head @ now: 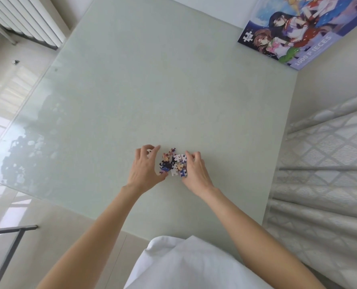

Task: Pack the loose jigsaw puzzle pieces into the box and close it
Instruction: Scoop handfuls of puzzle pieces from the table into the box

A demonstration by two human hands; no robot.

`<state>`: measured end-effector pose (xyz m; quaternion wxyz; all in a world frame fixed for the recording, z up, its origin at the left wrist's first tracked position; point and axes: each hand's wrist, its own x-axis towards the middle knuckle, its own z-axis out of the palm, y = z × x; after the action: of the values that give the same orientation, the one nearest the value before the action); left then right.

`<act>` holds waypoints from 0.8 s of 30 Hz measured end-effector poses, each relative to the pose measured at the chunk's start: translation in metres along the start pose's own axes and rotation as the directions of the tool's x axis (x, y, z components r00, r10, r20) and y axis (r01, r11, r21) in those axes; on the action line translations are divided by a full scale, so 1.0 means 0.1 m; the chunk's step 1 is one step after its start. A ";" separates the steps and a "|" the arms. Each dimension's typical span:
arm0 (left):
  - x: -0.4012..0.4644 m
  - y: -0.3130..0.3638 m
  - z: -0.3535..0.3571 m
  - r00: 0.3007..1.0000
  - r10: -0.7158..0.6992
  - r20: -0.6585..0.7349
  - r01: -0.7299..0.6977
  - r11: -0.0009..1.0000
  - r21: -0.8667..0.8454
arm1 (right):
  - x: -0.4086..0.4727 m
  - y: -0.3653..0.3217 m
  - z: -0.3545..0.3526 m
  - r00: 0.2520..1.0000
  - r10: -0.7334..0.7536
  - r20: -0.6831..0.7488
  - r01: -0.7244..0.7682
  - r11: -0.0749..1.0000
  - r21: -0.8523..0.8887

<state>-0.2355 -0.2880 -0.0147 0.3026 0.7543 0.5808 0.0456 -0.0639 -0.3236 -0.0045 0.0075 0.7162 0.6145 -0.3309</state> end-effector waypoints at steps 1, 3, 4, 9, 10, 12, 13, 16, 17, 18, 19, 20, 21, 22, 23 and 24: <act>-0.02 -0.01 0.00 0.999 -0.050 0.000 0.050 0.999 0.006 | 0.01 -0.06 0.03 1.000 -0.017 -0.006 0.017 1.000 0.006; -0.02 0.00 0.00 0.995 -0.095 0.035 0.095 0.995 0.013 | 0.04 -0.13 0.08 0.998 -0.049 -0.026 0.049 0.998 0.025; -0.01 0.02 0.00 0.994 -0.095 0.049 0.095 0.995 0.007 | 0.04 -0.15 0.10 0.997 -0.064 -0.038 0.065 0.997 0.039; 0.00 0.11 0.01 0.996 -0.049 0.080 0.053 0.997 -0.052 | 0.09 -0.13 0.05 0.991 -0.131 -0.023 0.132 0.990 0.054; 0.00 0.11 0.01 0.995 -0.047 0.087 0.053 0.996 -0.065 | 0.10 -0.12 0.04 0.991 -0.134 -0.017 0.135 0.989 0.052; -0.01 0.10 0.01 0.993 -0.047 0.110 0.058 0.993 -0.101 | 0.11 -0.12 0.01 0.991 -0.133 0.000 0.133 0.991 0.019; 0.00 0.10 0.01 0.992 -0.046 0.121 0.060 0.992 -0.114 | 0.12 -0.12 -0.01 0.991 -0.131 0.006 0.131 0.991 -0.003; 0.00 0.09 0.01 0.989 -0.055 0.134 0.070 0.991 -0.110 | 0.11 -0.12 -0.01 0.992 -0.123 0.003 0.123 0.992 -0.039; 0.00 0.10 0.01 0.988 -0.061 0.139 0.075 0.992 -0.101 | 0.11 -0.13 -0.01 0.992 -0.124 0.003 0.124 0.991 -0.045; 0.01 0.11 0.01 0.987 -0.067 0.147 0.081 0.993 -0.090 | 0.11 -0.13 -0.01 0.992 -0.126 0.006 0.126 0.991 -0.050; 0.01 0.12 0.02 0.985 -0.073 0.157 0.086 0.993 -0.075 | 0.11 -0.13 -0.02 0.992 -0.127 0.012 0.128 0.990 -0.054; 0.02 0.13 0.02 0.983 -0.078 0.169 0.089 0.994 -0.058 | 0.12 -0.14 -0.02 0.992 -0.128 0.020 0.129 0.990 -0.056; 0.03 0.15 0.03 0.981 -0.078 0.178 0.087 0.995 -0.041 | 0.13 -0.15 -0.03 0.991 -0.131 0.030 0.133 0.989 -0.059; 0.03 0.16 0.03 0.980 -0.077 0.184 0.083 0.996 -0.026 | 0.14 -0.16 -0.03 0.989 -0.139 0.043 0.142 0.988 -0.060; 0.04 0.17 0.04 0.980 -0.073 0.185 0.077 0.997 -0.015 | 0.14 -0.17 -0.04 0.987 -0.151 0.055 0.154 0.986 -0.060; 0.03 0.17 0.04 0.981 -0.066 0.181 0.069 0.998 -0.008 | 0.15 -0.19 -0.04 0.985 -0.163 0.064 0.167 0.984 -0.058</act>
<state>-0.2181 -0.2893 -0.0100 0.3610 0.7330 0.5758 -0.0290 -0.0784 -0.3047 -0.0015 0.0208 0.6521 0.6812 -0.3320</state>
